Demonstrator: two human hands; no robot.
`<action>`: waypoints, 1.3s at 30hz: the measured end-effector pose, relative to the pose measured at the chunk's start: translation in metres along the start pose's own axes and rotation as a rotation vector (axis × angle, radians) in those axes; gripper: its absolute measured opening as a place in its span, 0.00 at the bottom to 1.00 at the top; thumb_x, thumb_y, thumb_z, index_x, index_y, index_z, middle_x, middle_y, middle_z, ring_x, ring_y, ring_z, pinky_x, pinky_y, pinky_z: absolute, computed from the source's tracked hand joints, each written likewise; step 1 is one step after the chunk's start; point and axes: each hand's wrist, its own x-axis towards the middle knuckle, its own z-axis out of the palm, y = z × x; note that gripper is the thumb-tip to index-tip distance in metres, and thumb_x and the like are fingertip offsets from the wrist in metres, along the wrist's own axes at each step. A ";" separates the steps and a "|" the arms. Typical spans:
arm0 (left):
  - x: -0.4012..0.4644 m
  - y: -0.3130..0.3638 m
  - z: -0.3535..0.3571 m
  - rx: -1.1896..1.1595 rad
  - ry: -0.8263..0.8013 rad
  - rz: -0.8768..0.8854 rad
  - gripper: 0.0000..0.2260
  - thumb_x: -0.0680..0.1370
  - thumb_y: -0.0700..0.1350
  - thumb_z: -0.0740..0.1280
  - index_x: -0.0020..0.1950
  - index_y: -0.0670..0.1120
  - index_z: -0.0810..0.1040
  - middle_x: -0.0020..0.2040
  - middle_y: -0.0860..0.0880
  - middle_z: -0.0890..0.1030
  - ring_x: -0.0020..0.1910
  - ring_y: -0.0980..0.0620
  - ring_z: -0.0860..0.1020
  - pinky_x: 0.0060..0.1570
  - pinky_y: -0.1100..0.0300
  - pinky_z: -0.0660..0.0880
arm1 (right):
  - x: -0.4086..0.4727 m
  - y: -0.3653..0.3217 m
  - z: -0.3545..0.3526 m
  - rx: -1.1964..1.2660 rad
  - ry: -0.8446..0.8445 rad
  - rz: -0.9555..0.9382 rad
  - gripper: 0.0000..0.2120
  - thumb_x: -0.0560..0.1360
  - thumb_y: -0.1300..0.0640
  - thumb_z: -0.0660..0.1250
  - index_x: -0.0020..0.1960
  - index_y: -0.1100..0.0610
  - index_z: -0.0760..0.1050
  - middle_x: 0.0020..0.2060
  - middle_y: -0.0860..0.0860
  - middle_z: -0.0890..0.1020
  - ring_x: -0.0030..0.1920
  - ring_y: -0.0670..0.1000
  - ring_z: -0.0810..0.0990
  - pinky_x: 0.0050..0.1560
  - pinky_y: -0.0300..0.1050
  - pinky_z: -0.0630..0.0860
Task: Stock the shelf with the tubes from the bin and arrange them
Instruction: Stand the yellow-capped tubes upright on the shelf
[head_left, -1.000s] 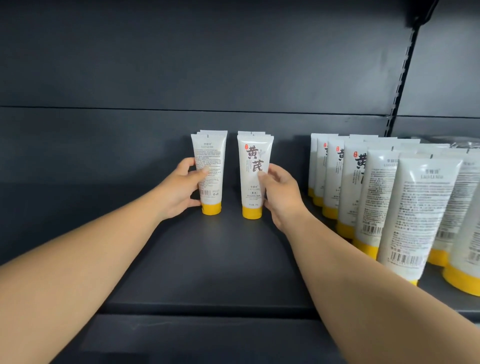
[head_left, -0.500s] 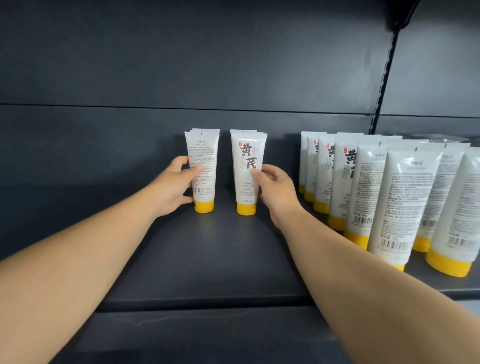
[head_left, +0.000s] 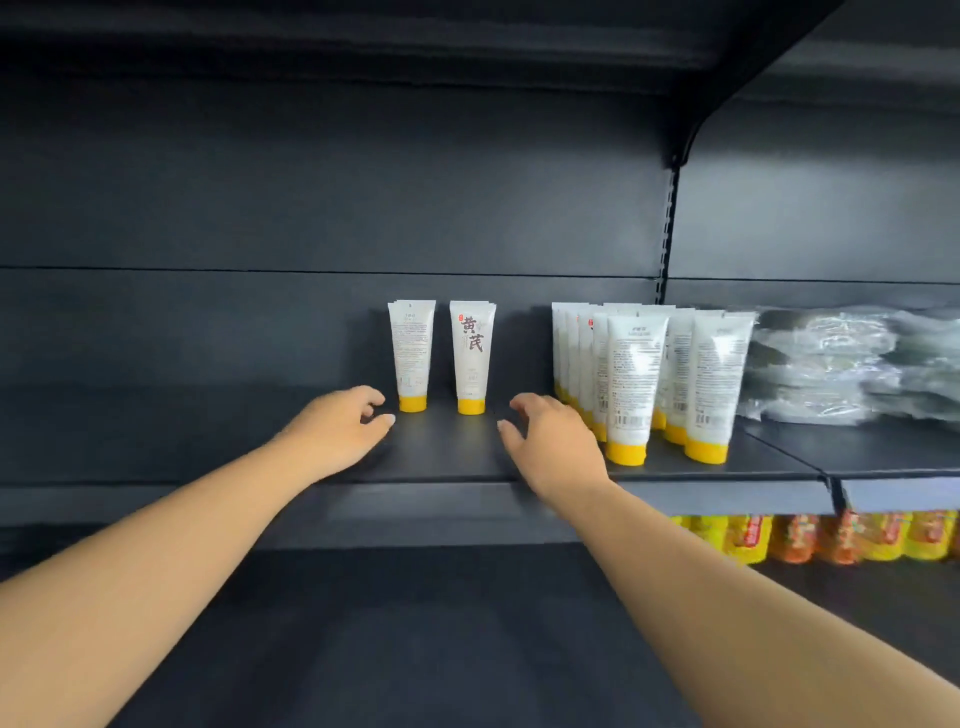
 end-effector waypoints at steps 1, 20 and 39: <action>-0.024 0.007 -0.005 0.094 0.028 0.054 0.17 0.80 0.51 0.58 0.67 0.49 0.69 0.64 0.51 0.74 0.61 0.50 0.72 0.56 0.59 0.67 | -0.020 -0.002 -0.009 -0.048 -0.001 -0.028 0.18 0.79 0.51 0.57 0.66 0.56 0.68 0.62 0.53 0.75 0.62 0.55 0.71 0.59 0.49 0.70; -0.391 0.015 -0.011 0.228 0.028 0.326 0.12 0.79 0.49 0.57 0.50 0.46 0.78 0.47 0.50 0.80 0.53 0.48 0.73 0.51 0.56 0.69 | -0.368 -0.035 -0.054 -0.025 -0.079 -0.162 0.18 0.79 0.50 0.58 0.64 0.56 0.73 0.62 0.51 0.77 0.65 0.54 0.71 0.63 0.46 0.65; -0.522 -0.215 0.081 0.009 -0.446 -0.070 0.11 0.79 0.45 0.56 0.50 0.43 0.77 0.49 0.46 0.81 0.47 0.45 0.76 0.40 0.56 0.69 | -0.556 -0.117 0.125 -0.011 -0.538 0.375 0.18 0.79 0.50 0.58 0.65 0.54 0.72 0.64 0.51 0.76 0.65 0.54 0.68 0.61 0.45 0.65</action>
